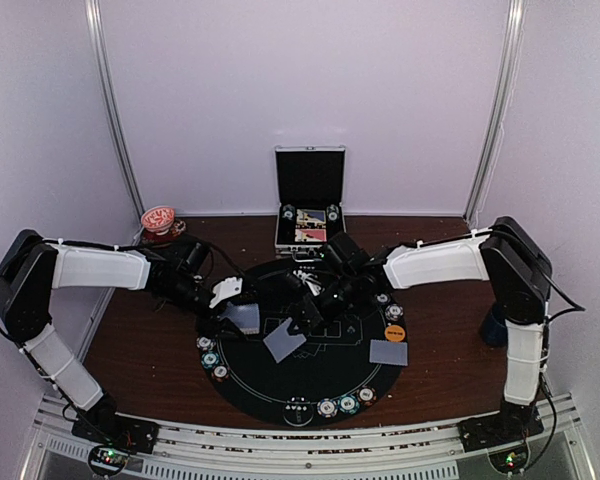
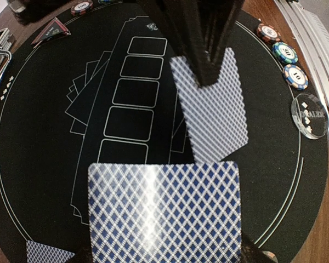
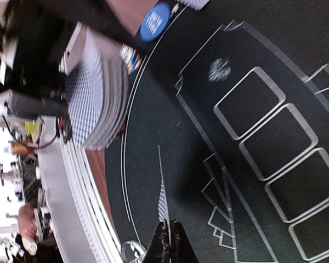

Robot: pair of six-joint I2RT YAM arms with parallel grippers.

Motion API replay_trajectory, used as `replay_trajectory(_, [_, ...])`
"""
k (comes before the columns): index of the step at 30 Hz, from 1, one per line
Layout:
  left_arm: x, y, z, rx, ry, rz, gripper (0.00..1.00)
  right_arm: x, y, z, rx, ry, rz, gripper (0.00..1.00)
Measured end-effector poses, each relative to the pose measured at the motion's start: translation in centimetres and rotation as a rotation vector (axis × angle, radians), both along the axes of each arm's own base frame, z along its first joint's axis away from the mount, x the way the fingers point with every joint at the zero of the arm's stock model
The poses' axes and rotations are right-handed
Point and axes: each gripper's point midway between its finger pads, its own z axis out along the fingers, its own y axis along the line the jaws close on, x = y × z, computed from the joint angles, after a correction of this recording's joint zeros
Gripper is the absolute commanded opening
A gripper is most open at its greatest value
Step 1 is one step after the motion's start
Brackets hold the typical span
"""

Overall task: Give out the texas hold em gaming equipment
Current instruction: Distribute the poker card in the dealer area.

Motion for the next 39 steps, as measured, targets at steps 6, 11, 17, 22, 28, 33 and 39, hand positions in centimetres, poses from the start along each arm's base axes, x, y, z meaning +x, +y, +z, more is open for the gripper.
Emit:
replay_trajectory(6, [0.0,0.0,0.0,0.000,0.000,0.000,0.61,-3.3,0.8,-0.8,-0.013,0.028,0.122,0.00])
replay_trajectory(11, [0.0,0.0,0.0,0.000,-0.001,0.000,0.61,-6.2,1.6,-1.0,-0.016,0.033,0.231,0.00])
replay_trajectory(17, [0.0,0.0,0.0,-0.001,-0.001,0.000,0.61,-9.1,2.1,-1.9,-0.023,0.057,0.318,0.00])
replay_trajectory(22, [-0.1,0.1,0.0,0.004,0.000,-0.001,0.61,-10.6,2.4,-2.7,-0.021,0.096,0.357,0.00])
replay_trajectory(28, [-0.1,0.1,0.0,0.004,0.003,-0.003,0.61,-11.1,2.7,-2.9,-0.019,0.103,0.365,0.00])
replay_trajectory(33, [-0.1,0.2,-0.1,0.007,0.000,-0.001,0.61,-10.8,3.3,-3.9,-0.025,0.111,0.365,0.02])
replay_trajectory(39, [0.0,0.2,-0.1,0.010,-0.002,0.001,0.61,-10.7,3.7,-4.1,-0.025,0.104,0.361,0.12])
